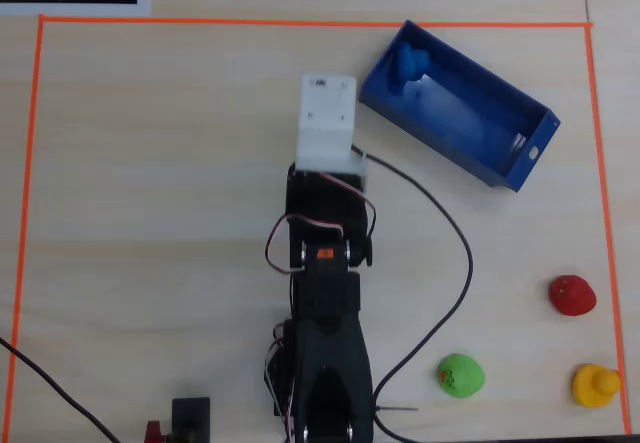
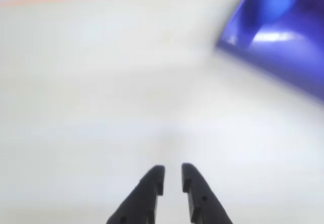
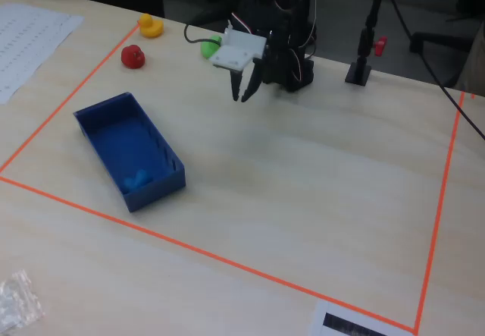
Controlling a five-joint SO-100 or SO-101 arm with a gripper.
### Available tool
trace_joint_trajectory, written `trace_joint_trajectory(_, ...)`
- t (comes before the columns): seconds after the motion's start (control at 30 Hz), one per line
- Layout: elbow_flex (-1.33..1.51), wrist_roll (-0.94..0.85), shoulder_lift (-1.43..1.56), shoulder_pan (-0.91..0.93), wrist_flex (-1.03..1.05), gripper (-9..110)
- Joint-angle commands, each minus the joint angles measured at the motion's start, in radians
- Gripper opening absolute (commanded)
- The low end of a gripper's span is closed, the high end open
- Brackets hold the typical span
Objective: Grasp blue duck and put it into box.
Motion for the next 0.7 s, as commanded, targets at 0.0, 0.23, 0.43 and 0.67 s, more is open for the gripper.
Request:
trace_joint_trajectory(0.0,0.494,-0.089,0.364,-0.048,-0.005,0)
trace_joint_trajectory(0.23,0.696,-0.121,0.672,-0.071,0.179,0)
trace_joint_trajectory(0.43,0.706,-0.126,0.707,-0.057,0.334,0)
trace_joint_trajectory(0.67,0.706,-0.112,0.707,-0.026,0.388,0)
